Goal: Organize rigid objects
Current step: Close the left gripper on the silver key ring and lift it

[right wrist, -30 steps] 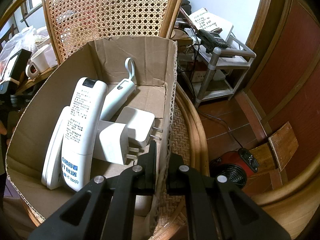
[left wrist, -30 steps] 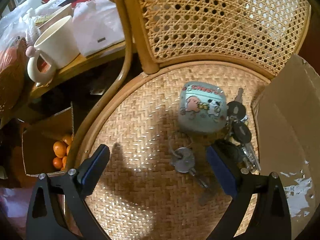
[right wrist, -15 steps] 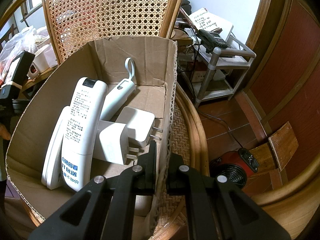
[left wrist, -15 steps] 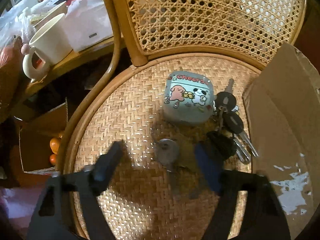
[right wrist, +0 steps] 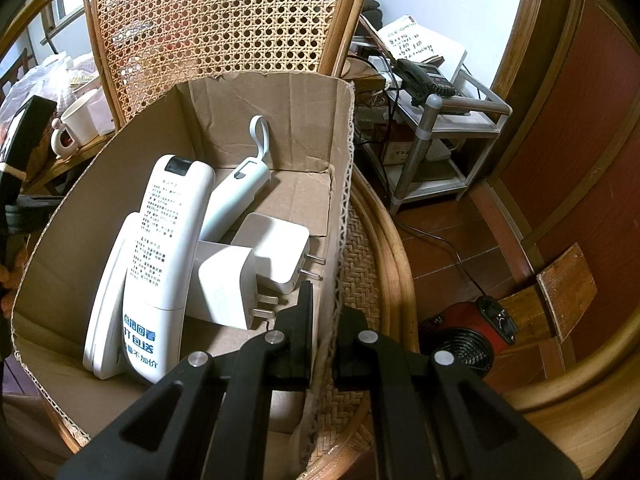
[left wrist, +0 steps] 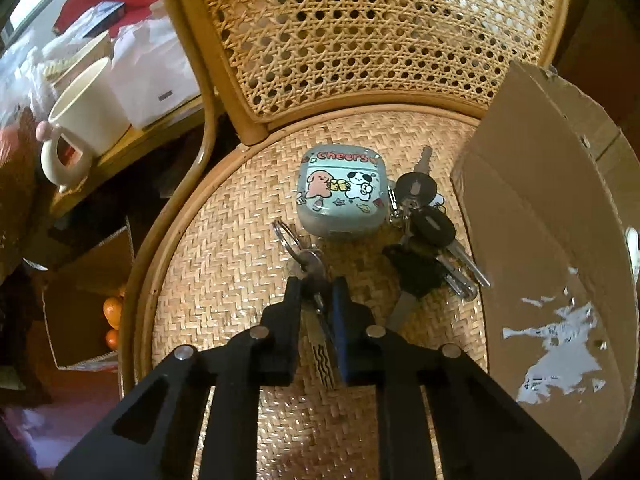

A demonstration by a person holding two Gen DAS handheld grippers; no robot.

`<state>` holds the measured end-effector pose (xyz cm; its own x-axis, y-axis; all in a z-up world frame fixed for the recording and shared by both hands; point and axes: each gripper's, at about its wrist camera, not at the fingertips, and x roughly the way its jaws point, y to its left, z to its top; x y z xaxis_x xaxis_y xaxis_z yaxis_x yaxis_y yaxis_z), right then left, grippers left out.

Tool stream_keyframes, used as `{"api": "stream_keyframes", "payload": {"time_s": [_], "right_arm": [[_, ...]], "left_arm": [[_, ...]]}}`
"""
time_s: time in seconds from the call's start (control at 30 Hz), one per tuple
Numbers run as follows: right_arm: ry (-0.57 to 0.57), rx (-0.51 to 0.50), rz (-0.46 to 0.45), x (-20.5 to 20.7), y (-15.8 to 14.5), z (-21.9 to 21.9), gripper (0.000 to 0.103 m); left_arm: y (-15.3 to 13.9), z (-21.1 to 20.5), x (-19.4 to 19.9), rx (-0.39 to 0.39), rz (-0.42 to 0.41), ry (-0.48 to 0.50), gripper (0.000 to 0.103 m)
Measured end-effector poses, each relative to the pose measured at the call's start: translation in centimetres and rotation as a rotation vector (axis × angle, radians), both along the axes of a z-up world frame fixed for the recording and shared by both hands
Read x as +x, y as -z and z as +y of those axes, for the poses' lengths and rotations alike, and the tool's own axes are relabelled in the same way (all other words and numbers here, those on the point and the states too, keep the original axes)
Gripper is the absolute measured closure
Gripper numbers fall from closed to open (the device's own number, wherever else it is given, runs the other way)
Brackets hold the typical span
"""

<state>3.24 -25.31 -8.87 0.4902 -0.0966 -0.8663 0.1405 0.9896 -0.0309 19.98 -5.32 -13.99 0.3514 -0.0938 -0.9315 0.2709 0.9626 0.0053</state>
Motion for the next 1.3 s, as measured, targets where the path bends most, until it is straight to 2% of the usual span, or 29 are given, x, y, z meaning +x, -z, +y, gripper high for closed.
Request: {"api": "stream_keyframes", "payload": {"time_s": [0.2,0.4,0.97,1.3], "right_arm": [[0.000,0.000,0.000,-0.1,-0.1,0.0,0.095],[0.001,0.000,0.000,-0.1,-0.1,0.0,0.095],[0.001,0.000,0.000,-0.1,-0.1,0.0,0.095],[0.000,0.000,0.000,-0.1,-0.1,0.0,0.095]], "left_arm": [[-1.4,1.9,-0.1,-0.046,0.005,-0.041,0.095],[-1.3,3.9,0.4,-0.089,0.022,-0.080,0.095],[-4.2,6.1,-1.0,-0.132,-0.052,-0.096,0.097],[-4.0,6.4,-1.2,-0.139,-0.052,-0.101,0.097]]}}
